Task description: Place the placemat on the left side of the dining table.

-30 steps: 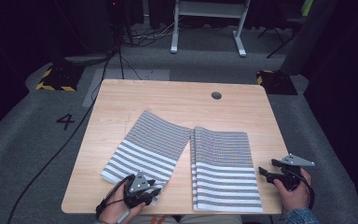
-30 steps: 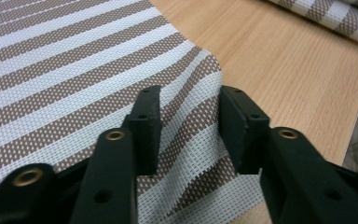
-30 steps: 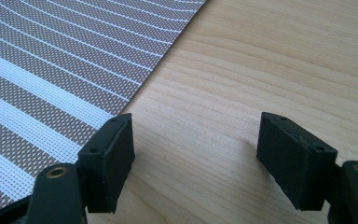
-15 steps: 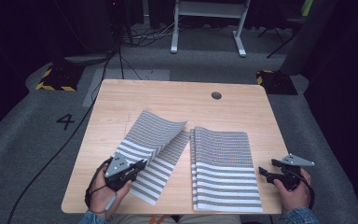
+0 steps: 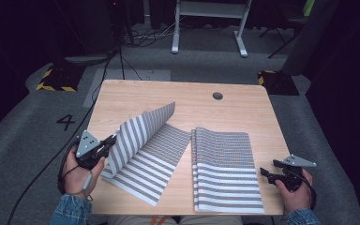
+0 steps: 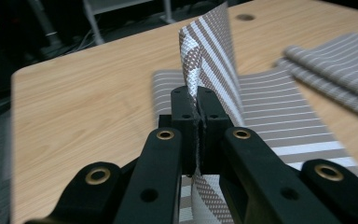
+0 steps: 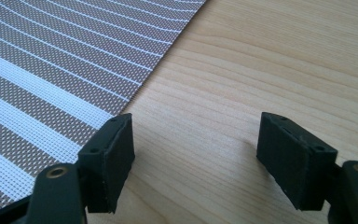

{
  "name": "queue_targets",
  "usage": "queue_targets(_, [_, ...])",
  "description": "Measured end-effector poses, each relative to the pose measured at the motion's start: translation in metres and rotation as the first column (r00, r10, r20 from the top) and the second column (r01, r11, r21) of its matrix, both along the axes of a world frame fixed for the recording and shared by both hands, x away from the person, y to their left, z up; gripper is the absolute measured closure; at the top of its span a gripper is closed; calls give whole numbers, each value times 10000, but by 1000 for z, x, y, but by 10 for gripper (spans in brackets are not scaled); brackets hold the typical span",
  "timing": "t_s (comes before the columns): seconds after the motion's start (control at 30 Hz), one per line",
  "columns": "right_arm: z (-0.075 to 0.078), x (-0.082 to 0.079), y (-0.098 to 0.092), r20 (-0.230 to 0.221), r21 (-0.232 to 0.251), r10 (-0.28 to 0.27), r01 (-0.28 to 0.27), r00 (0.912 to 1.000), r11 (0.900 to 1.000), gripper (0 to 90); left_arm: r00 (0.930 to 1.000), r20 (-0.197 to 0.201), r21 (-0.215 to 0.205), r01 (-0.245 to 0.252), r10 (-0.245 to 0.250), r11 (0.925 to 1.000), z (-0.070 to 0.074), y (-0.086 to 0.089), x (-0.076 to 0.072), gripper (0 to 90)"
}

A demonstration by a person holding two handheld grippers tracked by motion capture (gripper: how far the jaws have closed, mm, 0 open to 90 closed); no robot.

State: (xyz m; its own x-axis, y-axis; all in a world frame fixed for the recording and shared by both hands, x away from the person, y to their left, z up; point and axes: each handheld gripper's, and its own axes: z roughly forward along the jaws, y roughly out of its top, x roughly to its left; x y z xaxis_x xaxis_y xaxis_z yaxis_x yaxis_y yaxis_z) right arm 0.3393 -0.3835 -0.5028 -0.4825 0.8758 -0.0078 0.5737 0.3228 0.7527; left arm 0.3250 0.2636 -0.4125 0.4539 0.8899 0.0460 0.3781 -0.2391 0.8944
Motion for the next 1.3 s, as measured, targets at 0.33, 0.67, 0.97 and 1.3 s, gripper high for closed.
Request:
queue_targets(0.33, [0, 0, 0, 7, -11, 5, -5, 10000, 10000, 274, 9813, -458, 325, -1858, 1871, 9821, -19, 45, 14, 872])
queue_targets(0.67, [0, 0, 0, 12, -15, 7, -7, 10000, 10000, 274, 9465, -689, 688, -3106, 3151, 9480, -29, 64, 12, 521])
queue_targets(0.97, [0, 0, 0, 2, -4, -1, 1, 10000, 10000, 274, 9761, -304, 548, -2135, 2153, 9754, -19, 23, 11, 366])
queue_targets(1.3, [0, 0, 0, 23, 0, 23, -23, 10000, 10000, 272, 9956, -834, -161, 405, -417, 9990, -32, -59, -31, 366])
